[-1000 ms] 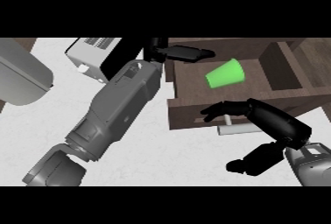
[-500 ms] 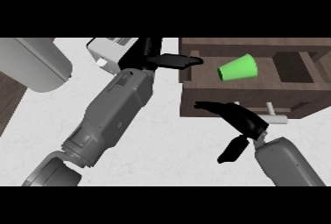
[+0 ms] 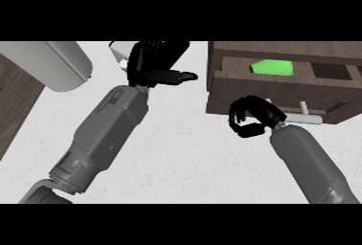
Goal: Pick up the cup, place it into the drawer and close the drawer
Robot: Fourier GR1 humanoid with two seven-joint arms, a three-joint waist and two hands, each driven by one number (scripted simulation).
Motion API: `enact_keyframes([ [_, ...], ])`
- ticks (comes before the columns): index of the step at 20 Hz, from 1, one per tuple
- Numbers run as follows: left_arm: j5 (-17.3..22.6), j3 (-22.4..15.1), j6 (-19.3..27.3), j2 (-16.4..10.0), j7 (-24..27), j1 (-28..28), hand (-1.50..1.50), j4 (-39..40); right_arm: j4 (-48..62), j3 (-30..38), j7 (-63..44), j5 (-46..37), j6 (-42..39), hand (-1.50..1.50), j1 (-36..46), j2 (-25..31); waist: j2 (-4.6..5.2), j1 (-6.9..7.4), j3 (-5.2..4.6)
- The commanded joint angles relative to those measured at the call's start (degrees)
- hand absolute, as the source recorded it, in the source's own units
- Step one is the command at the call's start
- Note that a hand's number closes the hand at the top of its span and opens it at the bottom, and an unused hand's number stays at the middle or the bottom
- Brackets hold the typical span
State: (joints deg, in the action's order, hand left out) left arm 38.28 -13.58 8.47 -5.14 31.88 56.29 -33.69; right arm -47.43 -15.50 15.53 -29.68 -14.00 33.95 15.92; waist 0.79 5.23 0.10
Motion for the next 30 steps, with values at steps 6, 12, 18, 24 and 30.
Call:
enact_keyframes([
  [6, 1.0, 0.4, -3.4, -5.0, -3.1, -3.7, -1.5, -5.9, 16.7, 12.2, 8.8, 4.6, 3.8, 1.5, 14.6, 5.4, 0.94, 3.0, 0.24],
  [12, 0.5, -0.8, -5.7, -5.4, -3.1, -6.5, -1.5, -7.4, 19.9, 15.8, 4.9, 6.4, 4.3, 1.5, 20.4, 7.7, 1.63, 4.94, 0.16],
  [18, 0.5, -1.4, -8.2, -7.1, -4.0, -7.9, -1.5, -8.7, 18.7, 16.8, 5.3, 8.2, 2.8, 1.5, 20.2, 9.3, 1.89, 6.42, 0.16],
  [24, 1.1, -1.4, -8.9, -6.2, -4.6, -7.5, -1.5, -9.8, 16.8, 17.5, 4.7, 10.1, -0.6, 1.5, 20.6, 10.5, 2.07, 6.97, 0.12],
  [30, 1.6, -1.1, -9.6, -6.6, -4.2, -9.7, -1.5, -10.1, 15.3, 18.2, 4.7, 11.7, -3.1, 1.5, 19.2, 12.3, 2.26, 7.37, 0.03],
])
